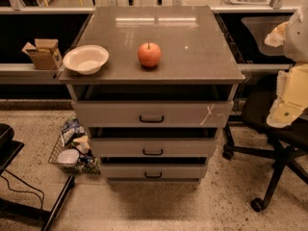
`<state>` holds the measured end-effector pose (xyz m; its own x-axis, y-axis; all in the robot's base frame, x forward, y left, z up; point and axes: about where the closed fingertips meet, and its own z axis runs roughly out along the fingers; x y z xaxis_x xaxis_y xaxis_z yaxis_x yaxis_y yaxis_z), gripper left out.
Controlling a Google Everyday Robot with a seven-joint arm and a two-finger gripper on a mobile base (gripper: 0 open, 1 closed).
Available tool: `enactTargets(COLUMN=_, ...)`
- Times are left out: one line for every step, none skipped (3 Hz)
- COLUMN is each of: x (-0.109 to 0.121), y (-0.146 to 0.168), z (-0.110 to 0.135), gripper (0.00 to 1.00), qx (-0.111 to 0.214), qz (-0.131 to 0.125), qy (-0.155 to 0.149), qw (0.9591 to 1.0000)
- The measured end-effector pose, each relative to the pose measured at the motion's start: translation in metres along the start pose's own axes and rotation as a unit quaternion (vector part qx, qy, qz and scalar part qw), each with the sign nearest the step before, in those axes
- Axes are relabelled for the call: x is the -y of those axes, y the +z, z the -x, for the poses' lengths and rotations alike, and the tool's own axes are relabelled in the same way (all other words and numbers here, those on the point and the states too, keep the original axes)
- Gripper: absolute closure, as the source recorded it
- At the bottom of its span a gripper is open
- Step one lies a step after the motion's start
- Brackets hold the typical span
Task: Open bottom drawer
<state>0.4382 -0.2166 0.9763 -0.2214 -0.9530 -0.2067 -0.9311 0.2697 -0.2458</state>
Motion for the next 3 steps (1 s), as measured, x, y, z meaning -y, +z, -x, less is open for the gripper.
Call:
enactTargets(x=-0.0014, y=0.0213, z=-0.0063, gripper=0.00, qx=-0.005, qz=-0.004, qy=0.000, qw=1.0000)
enactTargets(x=-0.0014, y=0.0213, z=-0.0063, gripper=0.00, qx=-0.005, qz=-0.004, qy=0.000, qw=1.0000)
enactTargets(x=-0.0018, y=0.0155, z=0.0013, gripper=0.00, qx=-0.019, qz=-0.011, qy=-0.010, qw=0.9997)
